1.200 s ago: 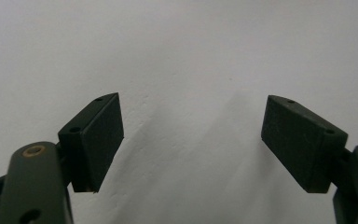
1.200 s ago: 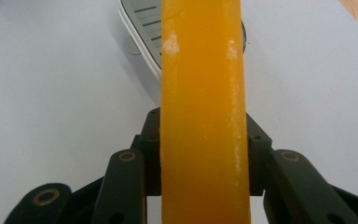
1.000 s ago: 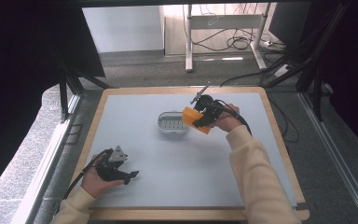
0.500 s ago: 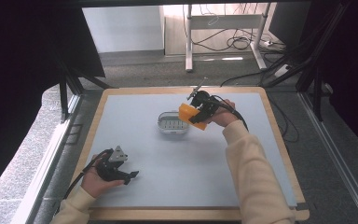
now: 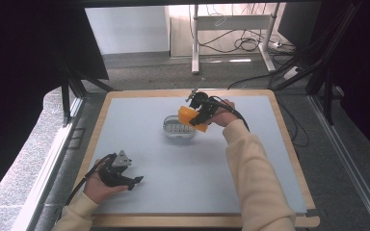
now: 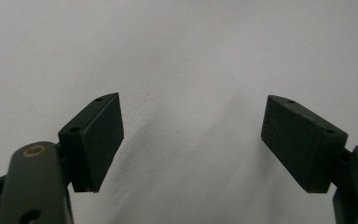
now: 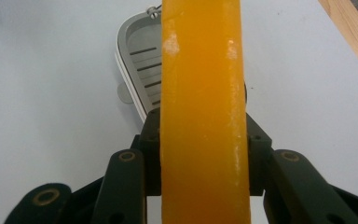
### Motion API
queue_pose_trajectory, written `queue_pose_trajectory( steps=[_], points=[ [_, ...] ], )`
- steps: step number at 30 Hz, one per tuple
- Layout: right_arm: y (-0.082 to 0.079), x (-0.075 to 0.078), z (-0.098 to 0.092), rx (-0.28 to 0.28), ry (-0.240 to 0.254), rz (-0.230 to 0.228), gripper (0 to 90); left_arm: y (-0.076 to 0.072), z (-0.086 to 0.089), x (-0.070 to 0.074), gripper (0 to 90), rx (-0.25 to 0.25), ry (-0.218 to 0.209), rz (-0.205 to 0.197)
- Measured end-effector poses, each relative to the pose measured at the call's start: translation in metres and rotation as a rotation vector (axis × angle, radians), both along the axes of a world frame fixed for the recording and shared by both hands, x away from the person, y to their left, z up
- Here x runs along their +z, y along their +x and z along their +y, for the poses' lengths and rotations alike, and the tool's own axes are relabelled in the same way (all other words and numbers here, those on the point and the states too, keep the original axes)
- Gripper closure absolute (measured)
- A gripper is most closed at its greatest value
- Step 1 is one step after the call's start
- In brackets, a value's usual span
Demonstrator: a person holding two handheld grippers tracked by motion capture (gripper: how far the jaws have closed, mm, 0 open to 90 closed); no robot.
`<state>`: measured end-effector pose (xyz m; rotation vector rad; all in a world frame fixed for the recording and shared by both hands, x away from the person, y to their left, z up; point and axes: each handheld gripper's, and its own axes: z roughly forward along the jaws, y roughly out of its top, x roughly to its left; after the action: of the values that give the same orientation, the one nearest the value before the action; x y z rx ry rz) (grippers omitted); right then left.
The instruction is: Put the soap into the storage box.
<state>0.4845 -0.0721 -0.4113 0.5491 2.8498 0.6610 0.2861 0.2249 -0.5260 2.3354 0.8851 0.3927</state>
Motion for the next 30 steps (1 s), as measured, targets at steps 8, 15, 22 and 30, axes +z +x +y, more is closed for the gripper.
queue_pose_trajectory(
  steps=[8, 15, 22, 30],
  points=[
    [0.006, -0.002, 0.013, 0.037, 0.002, 0.004, 61.6, 0.0, -0.001, -0.001, 21.0, -0.002, -0.001, 0.003],
    [0.011, -0.004, 0.024, 0.054, -0.013, 0.005, 61.6, 0.0, -0.001, -0.001, 21.0, -0.003, 0.002, 0.003],
    [0.017, -0.008, 0.035, 0.057, -0.016, 0.015, 61.6, 0.0, -0.001, -0.001, 21.1, -0.002, 0.01, -0.002],
    [0.021, -0.012, 0.047, 0.098, -0.022, 0.015, 61.6, 0.0, -0.001, -0.002, 21.1, -0.003, 0.013, -0.001]
  ],
)
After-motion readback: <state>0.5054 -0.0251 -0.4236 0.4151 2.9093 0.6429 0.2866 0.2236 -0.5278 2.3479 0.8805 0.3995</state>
